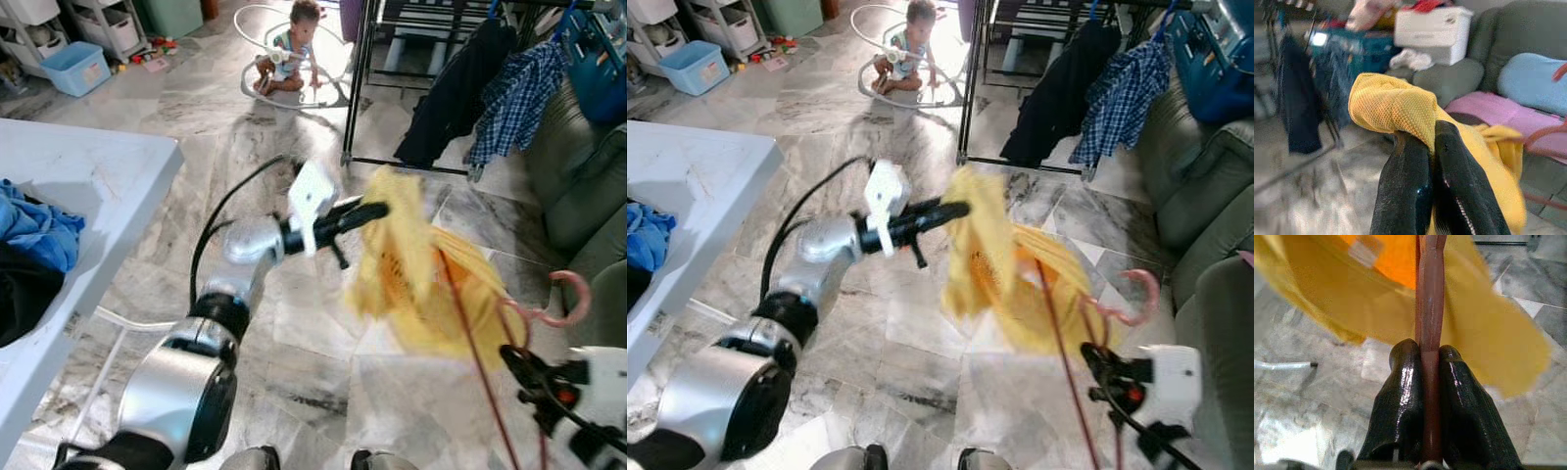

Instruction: Hang hanger

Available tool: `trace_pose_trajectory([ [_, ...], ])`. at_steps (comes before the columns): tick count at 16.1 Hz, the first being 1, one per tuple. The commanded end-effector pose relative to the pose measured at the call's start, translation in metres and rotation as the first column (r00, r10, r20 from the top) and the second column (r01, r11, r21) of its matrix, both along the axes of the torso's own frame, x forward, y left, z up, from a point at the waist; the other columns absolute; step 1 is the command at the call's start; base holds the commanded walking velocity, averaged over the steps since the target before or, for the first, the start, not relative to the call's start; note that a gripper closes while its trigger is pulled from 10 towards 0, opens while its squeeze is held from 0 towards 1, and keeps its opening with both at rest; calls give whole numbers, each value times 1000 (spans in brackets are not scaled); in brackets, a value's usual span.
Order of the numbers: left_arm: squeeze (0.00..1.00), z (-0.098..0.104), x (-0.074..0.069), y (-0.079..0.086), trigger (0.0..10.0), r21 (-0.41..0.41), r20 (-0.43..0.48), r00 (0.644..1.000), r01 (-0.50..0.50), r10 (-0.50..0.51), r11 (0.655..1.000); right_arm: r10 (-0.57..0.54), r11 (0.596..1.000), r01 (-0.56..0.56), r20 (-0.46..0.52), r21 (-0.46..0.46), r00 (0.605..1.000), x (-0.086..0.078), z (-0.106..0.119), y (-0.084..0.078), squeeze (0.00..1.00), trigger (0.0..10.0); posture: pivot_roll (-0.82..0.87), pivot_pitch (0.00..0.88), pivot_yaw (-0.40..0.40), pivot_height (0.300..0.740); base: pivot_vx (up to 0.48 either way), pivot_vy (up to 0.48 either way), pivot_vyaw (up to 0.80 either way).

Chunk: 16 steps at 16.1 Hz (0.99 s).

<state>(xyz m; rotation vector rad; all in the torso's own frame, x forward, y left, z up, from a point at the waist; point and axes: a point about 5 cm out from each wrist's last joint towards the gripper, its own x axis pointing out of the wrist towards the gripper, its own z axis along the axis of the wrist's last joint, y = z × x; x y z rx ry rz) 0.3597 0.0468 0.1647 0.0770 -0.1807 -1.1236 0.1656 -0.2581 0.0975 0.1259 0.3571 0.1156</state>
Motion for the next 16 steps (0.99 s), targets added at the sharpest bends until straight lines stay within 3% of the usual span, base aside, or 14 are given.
trace_pose_trajectory([
  [1, 0, -4, -1, 0, 10000, 10, -4, 1000, -8, 8, 1000, -7, 1000, 7, 0, -4, 1000, -3, 3, -2, 0, 10000, -120, 151, -6, 740, 0, 0, 0],
  [5, 0, -16, -9, -14, 10000, 6, -6, 1000, -9, 9, 1000, 26, 998, -20, -96, 64, 995, -22, -13, 9, 0, 10000, -144, 153, -14, 740, 0, 0, 0],
  [6, 0, -15, -10, -17, 10000, -13, -7, 1000, -6, 5, 1000, 67, 994, -53, -140, 98, 988, -30, -21, 18, 0, 10000, -147, 156, -16, 740, 0, 0, 0],
  [8, 0, -10, -8, -19, 10000, -42, -16, 1000, -15, 15, 999, 75, 992, -50, -207, 120, 975, -42, -37, 21, 0, 10000, -146, 158, -20, 740, 0, 0, 0],
  [9, 0, -5, -5, -18, 10000, -64, -20, 1000, -26, 24, 998, 42, 992, -9, -274, 123, 961, -53, -53, 17, 0, 10000, -140, 161, -19, 740, 0, 0, 0],
  [12, 0, 9, 2, -15, 10000, -99, -11, 999, -44, 43, 994, -68, 987, 115, -359, 112, 931, -68, -73, 2, 0, 10000, -129, 160, -14, 740, 0, 0, 0],
  [16, 0, 16, 3, -16, 10000, -123, 2, 999, -32, 33, 992, -111, 983, 158, -379, 96, 919, -73, -79, -6, 0, 10000, -124, 161, -9, 740, 0, 0, 0],
])
